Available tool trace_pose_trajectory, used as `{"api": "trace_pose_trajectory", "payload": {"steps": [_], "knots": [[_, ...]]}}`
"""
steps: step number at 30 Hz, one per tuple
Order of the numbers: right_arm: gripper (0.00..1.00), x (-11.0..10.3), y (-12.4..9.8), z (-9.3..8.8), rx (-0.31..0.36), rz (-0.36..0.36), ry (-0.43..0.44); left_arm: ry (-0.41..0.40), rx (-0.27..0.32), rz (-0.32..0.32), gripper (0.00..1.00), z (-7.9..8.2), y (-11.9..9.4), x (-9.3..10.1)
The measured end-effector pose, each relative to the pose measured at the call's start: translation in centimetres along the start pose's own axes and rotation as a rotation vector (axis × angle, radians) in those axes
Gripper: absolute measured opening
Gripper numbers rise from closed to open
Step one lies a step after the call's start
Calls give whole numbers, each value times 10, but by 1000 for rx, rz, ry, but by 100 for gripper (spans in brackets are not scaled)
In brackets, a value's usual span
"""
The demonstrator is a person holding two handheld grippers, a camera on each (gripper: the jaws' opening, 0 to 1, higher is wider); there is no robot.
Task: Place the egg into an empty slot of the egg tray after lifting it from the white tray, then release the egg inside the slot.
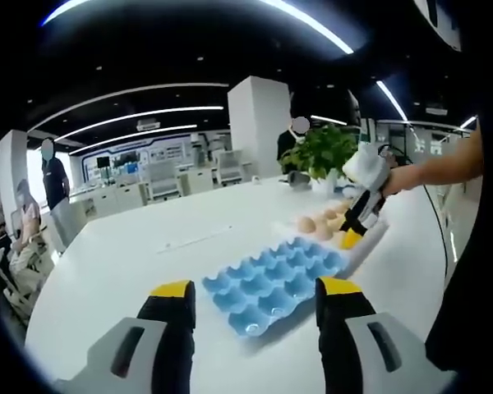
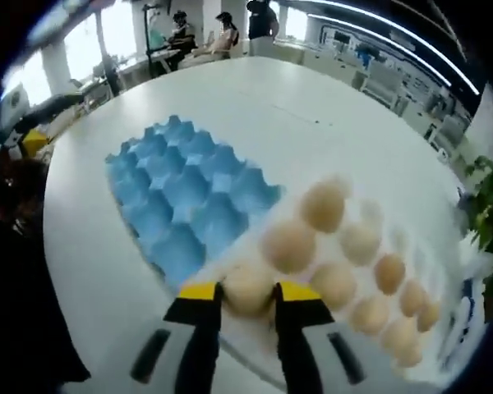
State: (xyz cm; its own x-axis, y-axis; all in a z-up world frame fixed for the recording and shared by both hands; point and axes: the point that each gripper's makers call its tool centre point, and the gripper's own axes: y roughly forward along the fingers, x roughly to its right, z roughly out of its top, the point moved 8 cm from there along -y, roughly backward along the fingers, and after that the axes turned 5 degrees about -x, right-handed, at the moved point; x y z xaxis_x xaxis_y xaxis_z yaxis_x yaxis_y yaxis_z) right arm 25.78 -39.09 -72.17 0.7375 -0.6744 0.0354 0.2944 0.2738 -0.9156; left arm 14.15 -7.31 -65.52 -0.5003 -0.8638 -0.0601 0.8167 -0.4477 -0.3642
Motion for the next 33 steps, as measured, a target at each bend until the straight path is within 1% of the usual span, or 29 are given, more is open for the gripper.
{"api": "trace_pose_trajectory", "payload": {"steps": [1,2,3,5,6,9,10,11,13,14,16,17,18,19,22,24,25,27,30,32,33], "knots": [[26,1,1,2,-23,12,-2,-1,1,-1,59,0,0,0],[26,1,2,3,-62,27,-8,-1,1,-1,59,0,0,0],[26,2,2,6,-76,31,-38,-1,2,-1,59,0,0,-1],[27,2,4,8,-104,45,-63,-2,2,-1,58,0,0,-1],[27,2,5,10,-112,56,-124,-3,3,1,58,-1,0,-1],[27,1,5,10,-107,73,-218,-6,2,5,57,-1,0,-2],[27,1,5,10,-106,77,-231,-5,2,6,57,-1,-1,-3],[26,2,5,10,-109,77,-201,-3,3,8,56,-1,-1,-3],[26,3,5,9,-116,77,-98,-3,4,10,56,-1,-1,-4],[25,5,5,10,-110,79,-117,-3,4,12,56,-1,-1,-4],[25,7,3,8,-85,88,-73,-5,5,15,56,-1,-1,-6],[24,8,1,7,-70,99,-65,-7,8,16,56,-2,-1,-6],[24,7,0,7,-53,105,-19,-7,6,17,56,-2,-1,-6],[24,8,-1,7,-36,111,6,-6,4,18,56,-2,-1,-7],[24,10,-10,6,-12,94,-13,-7,4,20,57,-3,-3,-8],[24,10,-19,10,29,99,9,-6,1,23,58,-4,-3,-9],[24,9,-24,11,31,120,19,-6,-2,22,58,-5,-3,-10],[24,7,-28,12,41,100,0,-9,-4,23,59,-6,-2,-11],[24,7,-26,10,27,94,-12,-6,0,25,59,-5,-2,-12],[24,5,-25,8,14,107,-12,-5,1,24,59,-5,-3,-12],[24,4,-24,8,11,100,-19,-2,-2,23,59,-5,-3,-13]]}}
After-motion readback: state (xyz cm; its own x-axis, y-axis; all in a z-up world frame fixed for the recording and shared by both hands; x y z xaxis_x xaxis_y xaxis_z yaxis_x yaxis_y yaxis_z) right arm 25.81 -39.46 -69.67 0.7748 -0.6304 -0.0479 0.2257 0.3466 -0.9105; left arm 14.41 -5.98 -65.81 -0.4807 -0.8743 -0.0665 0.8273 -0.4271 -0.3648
